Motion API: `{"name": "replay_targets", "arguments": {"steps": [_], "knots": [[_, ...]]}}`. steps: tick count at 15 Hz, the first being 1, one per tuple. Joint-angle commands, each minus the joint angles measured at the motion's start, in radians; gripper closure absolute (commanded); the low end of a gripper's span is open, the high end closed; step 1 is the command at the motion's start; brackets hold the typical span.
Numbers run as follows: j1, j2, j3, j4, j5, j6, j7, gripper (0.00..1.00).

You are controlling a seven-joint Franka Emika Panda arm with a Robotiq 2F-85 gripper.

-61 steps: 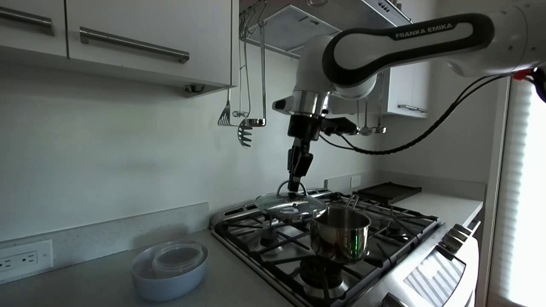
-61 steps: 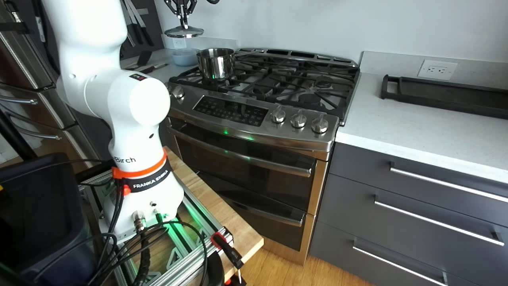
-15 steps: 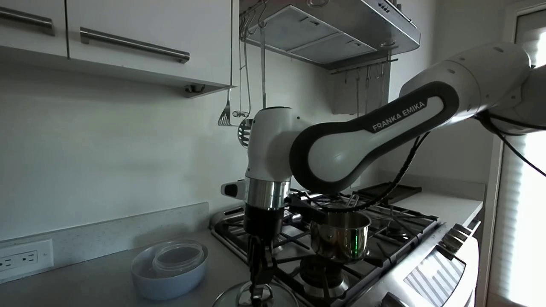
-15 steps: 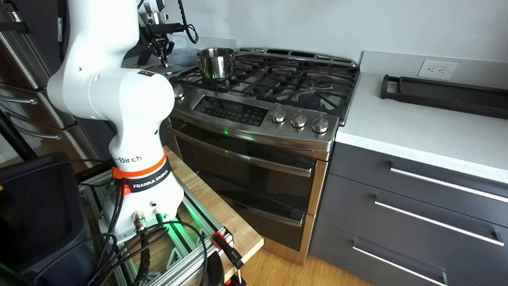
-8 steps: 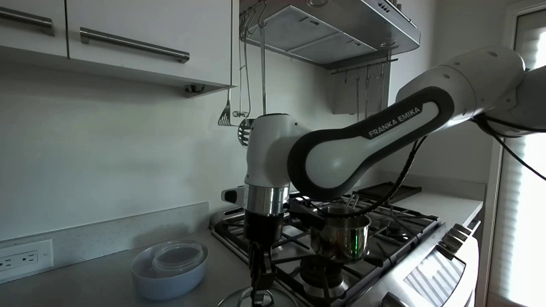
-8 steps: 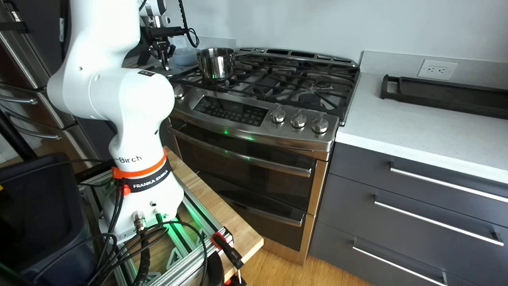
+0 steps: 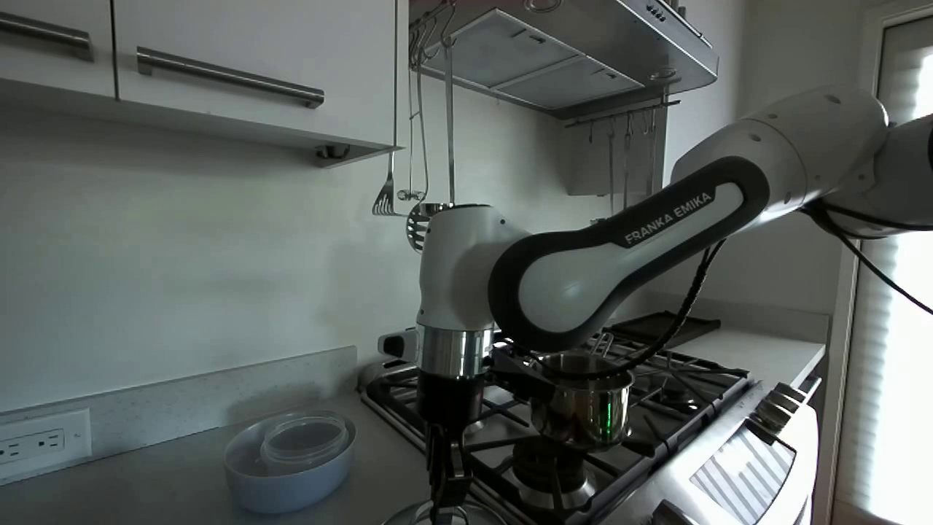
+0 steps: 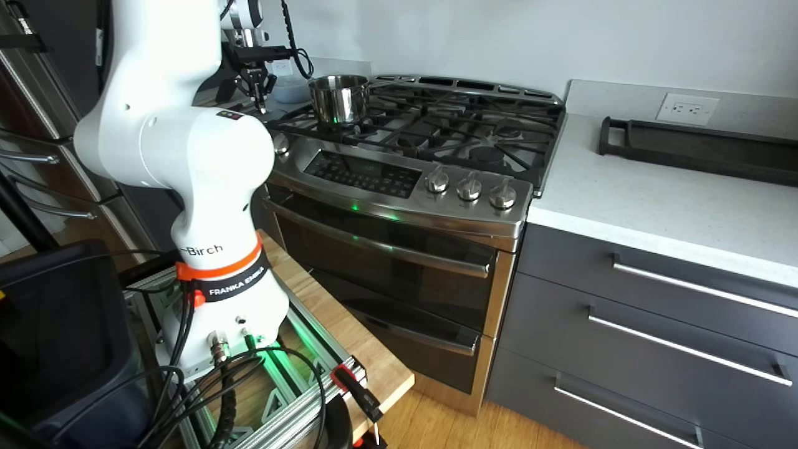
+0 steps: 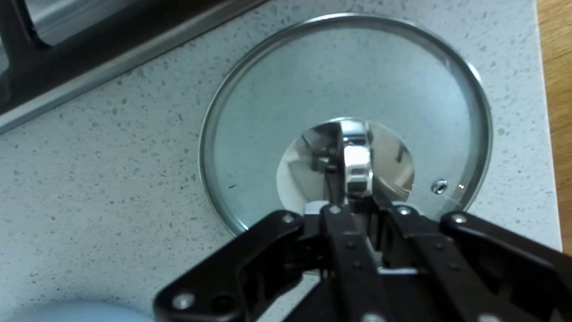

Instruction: Remove the lid from the pot

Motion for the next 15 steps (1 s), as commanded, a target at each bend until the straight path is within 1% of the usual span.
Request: {"name": "replay_targets", "arguments": {"steps": [1,9,10,11,12,14,15], "knots": [[0.006,-0.012,-0.005,-0.015,-0.010,0.016,0.014,0.96],[0.003,-0.008,0.002,-0.018,0.001,0.026,0.001,0.96],[0.002,-0.008,0.003,-0.018,0.002,0.024,-0.002,0.90],[0.002,-0.008,0.003,-0.018,0.001,0.022,-0.002,0.89],[0.002,-0.009,0.003,-0.019,0.001,0.021,-0.004,0.85],[0.002,-0.011,0.003,-0.019,0.001,0.020,-0.005,0.87],[0.001,-0.011,0.004,-0.020,0.002,0.019,-0.004,0.85]]}}
